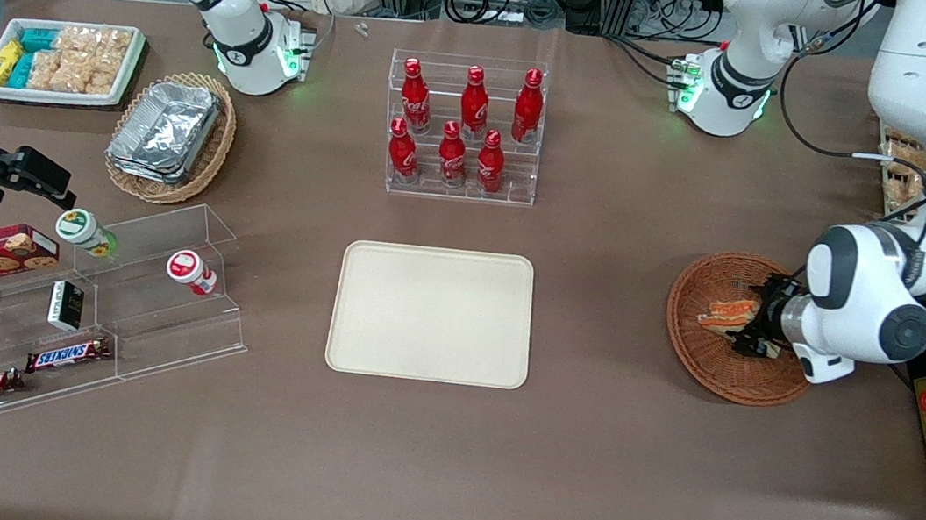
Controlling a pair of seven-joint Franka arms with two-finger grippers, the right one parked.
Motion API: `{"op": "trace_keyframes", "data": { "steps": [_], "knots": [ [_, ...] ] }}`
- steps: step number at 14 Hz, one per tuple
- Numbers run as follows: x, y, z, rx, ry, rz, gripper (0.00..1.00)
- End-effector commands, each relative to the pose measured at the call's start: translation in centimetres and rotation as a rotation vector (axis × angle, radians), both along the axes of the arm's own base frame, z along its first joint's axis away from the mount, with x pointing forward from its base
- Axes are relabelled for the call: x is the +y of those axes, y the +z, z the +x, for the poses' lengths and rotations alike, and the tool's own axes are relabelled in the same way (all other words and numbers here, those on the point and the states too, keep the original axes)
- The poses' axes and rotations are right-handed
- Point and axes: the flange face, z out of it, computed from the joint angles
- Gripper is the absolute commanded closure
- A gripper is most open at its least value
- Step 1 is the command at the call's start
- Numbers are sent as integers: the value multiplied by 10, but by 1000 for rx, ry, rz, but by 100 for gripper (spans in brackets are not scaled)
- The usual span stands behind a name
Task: Place sandwich from basket to tray
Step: 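Lower the left gripper and close it on the wrapped sandwich, then lift the sandwich out of the basket with the left gripper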
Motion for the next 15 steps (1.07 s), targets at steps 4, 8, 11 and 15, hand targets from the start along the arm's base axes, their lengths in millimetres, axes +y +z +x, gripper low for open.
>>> {"op": "trace_keyframes", "data": {
  "steps": [4,8,11,15],
  "knots": [
    [-2,29,11,-73,8,-10,100],
    [-10,140,13,-142,-165,-78,100],
    [-55,217,21,-184,-298,-115,100],
    [-164,266,10,-219,-680,-221,100]
  ]
}}
